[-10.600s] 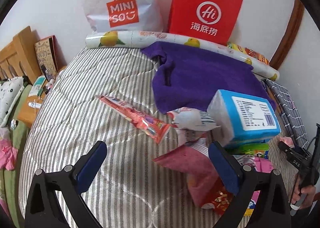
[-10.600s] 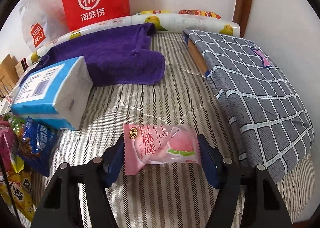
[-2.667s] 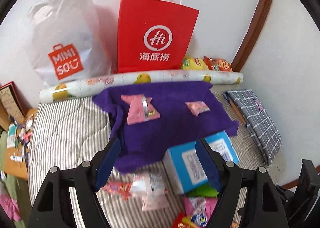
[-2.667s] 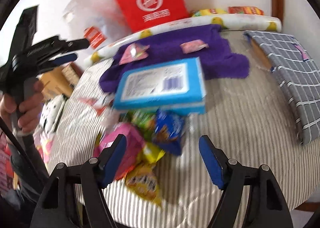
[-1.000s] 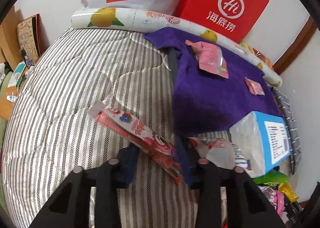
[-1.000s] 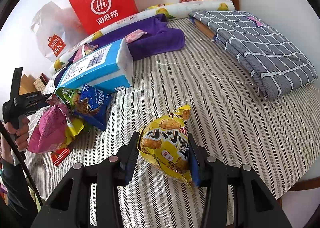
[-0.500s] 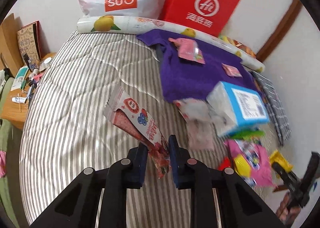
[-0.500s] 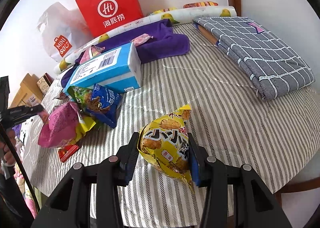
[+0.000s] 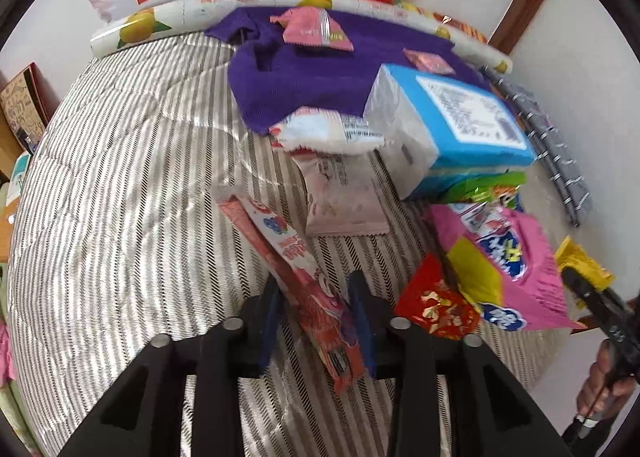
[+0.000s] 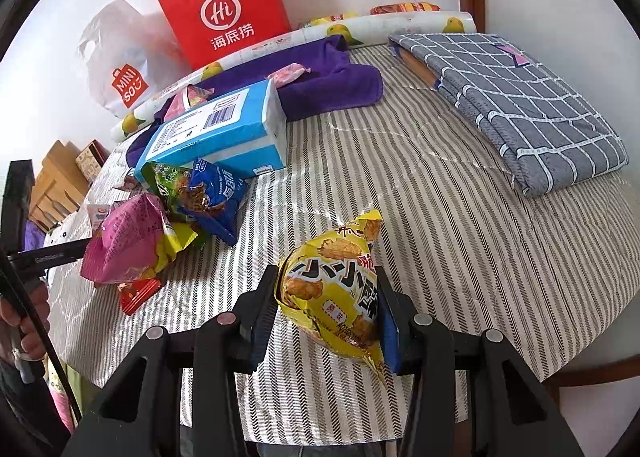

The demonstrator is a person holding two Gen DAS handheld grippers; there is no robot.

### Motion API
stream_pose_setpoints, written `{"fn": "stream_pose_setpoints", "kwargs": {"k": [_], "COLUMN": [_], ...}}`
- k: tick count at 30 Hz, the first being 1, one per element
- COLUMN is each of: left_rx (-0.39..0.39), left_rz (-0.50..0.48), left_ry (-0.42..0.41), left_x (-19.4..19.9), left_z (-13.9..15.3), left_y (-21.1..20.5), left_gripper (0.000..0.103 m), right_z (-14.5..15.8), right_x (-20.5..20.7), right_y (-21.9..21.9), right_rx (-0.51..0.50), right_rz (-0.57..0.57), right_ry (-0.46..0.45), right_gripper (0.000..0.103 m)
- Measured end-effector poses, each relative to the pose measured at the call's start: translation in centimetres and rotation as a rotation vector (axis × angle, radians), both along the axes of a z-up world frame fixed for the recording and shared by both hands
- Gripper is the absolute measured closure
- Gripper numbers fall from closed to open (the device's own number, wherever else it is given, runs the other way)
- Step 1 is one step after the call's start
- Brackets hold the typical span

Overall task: Organize snacks
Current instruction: 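Grasp the yellow snack bag with the right gripper while the left gripper grasps the long pink stick snack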

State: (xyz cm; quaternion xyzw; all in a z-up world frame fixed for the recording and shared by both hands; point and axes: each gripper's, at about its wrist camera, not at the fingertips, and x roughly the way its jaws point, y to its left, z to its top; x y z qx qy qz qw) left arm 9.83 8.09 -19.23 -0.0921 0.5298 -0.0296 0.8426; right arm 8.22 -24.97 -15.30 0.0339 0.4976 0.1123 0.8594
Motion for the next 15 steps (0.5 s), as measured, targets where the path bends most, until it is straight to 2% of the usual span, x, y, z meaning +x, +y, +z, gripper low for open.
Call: {"fn": "stream_pose_setpoints", "kwargs": {"k": [2, 3, 5, 6, 7, 8, 12, 15], "left_rx": [0.006, 0.010, 0.039, 0.054, 0.087, 0.109, 0.052, 0.069], "left_rz": [-0.011, -0.009, 0.016, 0.024, 0.038, 0.048, 0.048, 0.056], "left_ry": [-0.025, -0.030, -0.050, -0.060, -0.073, -0.076, -0.072, -0.088], "left_x": [-0.2, -0.3, -0.4, -0.5, -0.6, -0.7, -0.9, -1.2], "left_z": [0.1, 0.1, -0.1, -0.1, -0.1, 0.0, 0.5, 1.1], "left_y": [-0.7, -0.9, -1.4, -1.5, -1.6, -1.5, -0.4, -0.3], "left_gripper": [0.048, 0.043, 0.043, 0.048, 0.065, 0.074, 0.081, 0.085], "right_z": [-0.1, -0.2, -0.5, -0.6, -0.7, -0.7, -0.2, 0.8], "right_x": [0.1, 0.2, 0.4, 0.5, 0.5, 0.6, 0.7, 1.0], "right_y": [-0.1, -0.1, -0.1, -0.1, -0.1, 0.0, 0.0, 0.0], "right_rx": [0.003, 0.007, 0.008, 0.006, 0.006, 0.006, 0.002, -0.001], "right_rz": [0.000, 0.000, 0.001, 0.004, 0.005, 0.005, 0.013, 0.024], "right_ry": [0.002, 0.005, 0.013, 0.016, 0.018, 0.020, 0.009, -0.017], "right_gripper": [0.058, 0.058, 0.058, 0.058, 0.058, 0.058, 0.058, 0.059]}}
